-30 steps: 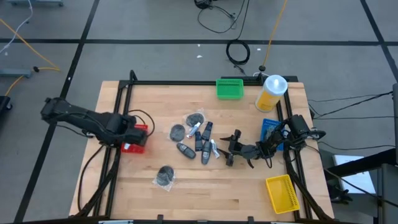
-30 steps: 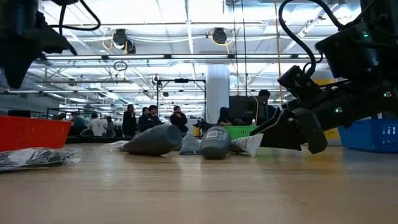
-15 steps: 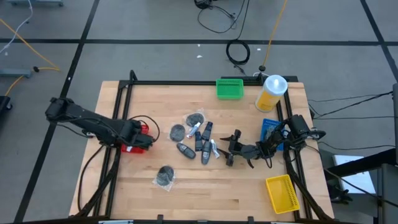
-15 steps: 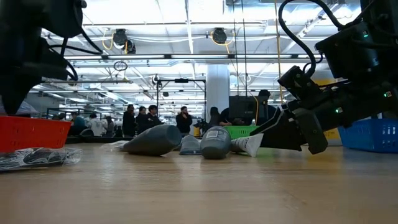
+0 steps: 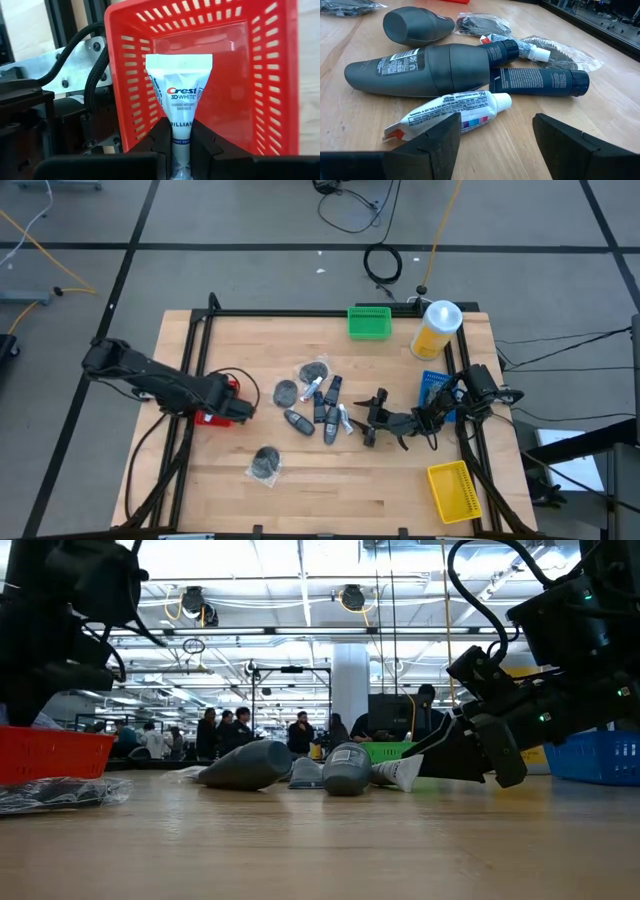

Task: Pick & Place Travel size toiletries
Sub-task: Put the white toothpaste into the red bin, then put the gray deodorant into the green bin

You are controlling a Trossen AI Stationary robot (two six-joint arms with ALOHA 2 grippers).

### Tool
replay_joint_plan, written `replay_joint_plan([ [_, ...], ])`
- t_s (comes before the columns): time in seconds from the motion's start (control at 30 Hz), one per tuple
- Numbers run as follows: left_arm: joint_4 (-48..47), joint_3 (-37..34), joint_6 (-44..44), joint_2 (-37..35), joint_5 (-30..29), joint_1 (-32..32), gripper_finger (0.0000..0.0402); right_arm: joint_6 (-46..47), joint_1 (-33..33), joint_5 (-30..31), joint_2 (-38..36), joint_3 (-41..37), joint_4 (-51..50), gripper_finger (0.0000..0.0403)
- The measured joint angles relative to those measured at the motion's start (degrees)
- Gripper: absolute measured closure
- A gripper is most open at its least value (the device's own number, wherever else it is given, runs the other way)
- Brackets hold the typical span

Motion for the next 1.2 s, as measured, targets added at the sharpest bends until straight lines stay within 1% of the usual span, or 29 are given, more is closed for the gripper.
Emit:
replay_joint_plan([
  [0.07, 0.1, 0.0, 0.6, 1.1, 0.1, 0.5, 0.0361, 0.0, 0.0, 0.0, 0.0, 0.0, 0.0, 0.0165],
  [0.13, 0.1, 0.0, 1.3, 2.1, 0.6, 1.1, 0.0348, 0.0, 0.0, 0.0, 0.0, 0.0, 0.0, 0.0165],
  [0.37, 0.2, 0.1, 3.3, 3.4, 1.1, 1.4, 0.0265, 0.0, 0.0, 0.0, 0.0, 0.0, 0.0, 0.0165],
  [0.43, -0.7, 0.8, 5.6, 3.2, -0.4, 1.4, 0.0246, 0.0, 0.0, 0.0, 0.0, 0.0, 0.0, 0.0165],
  [0.5, -3.7, 3.1, 5.7, 2.4, -3.7, 1.0, 0.0235, 0.0, 0.0, 0.0, 0.0, 0.0, 0.0, 0.0165],
  [0.57, -5.9, 6.6, 5.7, 1.7, -9.0, 0.5, 0.023, 0.0, 0.0, 0.0, 0.0, 0.0, 0.1, 0.0165],
  [0.63, -4.5, 10.0, 6.4, 1.3, -16.7, -0.4, 0.023, 0.0, 0.0, 0.0, 0.0, 0.0, 0.2, 0.0165],
  [0.67, -2.6, 11.3, 7.2, 1.0, -21.6, -1.0, 0.0229, 0.0, 0.0, 0.0, 0.0, 0.0, 0.3, 0.0165],
  [0.7, 0.4, 12.2, 8.7, 0.7, -26.9, -1.7, 0.0229, -0.1, 0.0, 0.0, 0.0, 0.0, 0.3, 0.0165],
  [0.77, 9.8, 12.4, 15.0, 0.6, -36.1, -3.0, 0.0229, -0.3, -0.1, 0.1, 0.0, 0.0, 0.3, 0.0165],
  [0.8, 15.3, 11.9, 19.9, 0.7, -39.1, -3.4, 0.0229, -0.5, -0.1, 0.3, 0.0, 0.0, 0.3, 0.0165],
  [0.83, 21.2, 11.5, 25.1, 0.7, -40.8, -3.4, 0.0229, -1.0, -0.1, 0.4, -0.1, 0.0, 0.2, 0.0165],
  [0.93, 40.7, 8.7, 41.4, 1.9, -42.5, -2.9, 0.0229, -2.7, 0.2, 3.6, -2.6, -0.5, 0.2, 0.0165],
  [1.03, 60.4, 4.1, 54.7, 4.1, -42.3, -2.7, 0.0229, -4.2, 0.4, 6.0, -7.4, -1.9, 0.1, 0.0165],
  [1.1, 73.9, 0.9, 60.3, 5.8, -42.2, -2.5, 0.0229, -4.6, 0.4, 5.9, -11.7, -3.3, 0.0, 0.0165],
  [1.2, 88.3, -3.7, 64.0, 9.6, -41.5, -1.5, 0.0229, -3.9, 0.4, 5.5, -19.0, -5.0, -2.2, 0.0165],
])
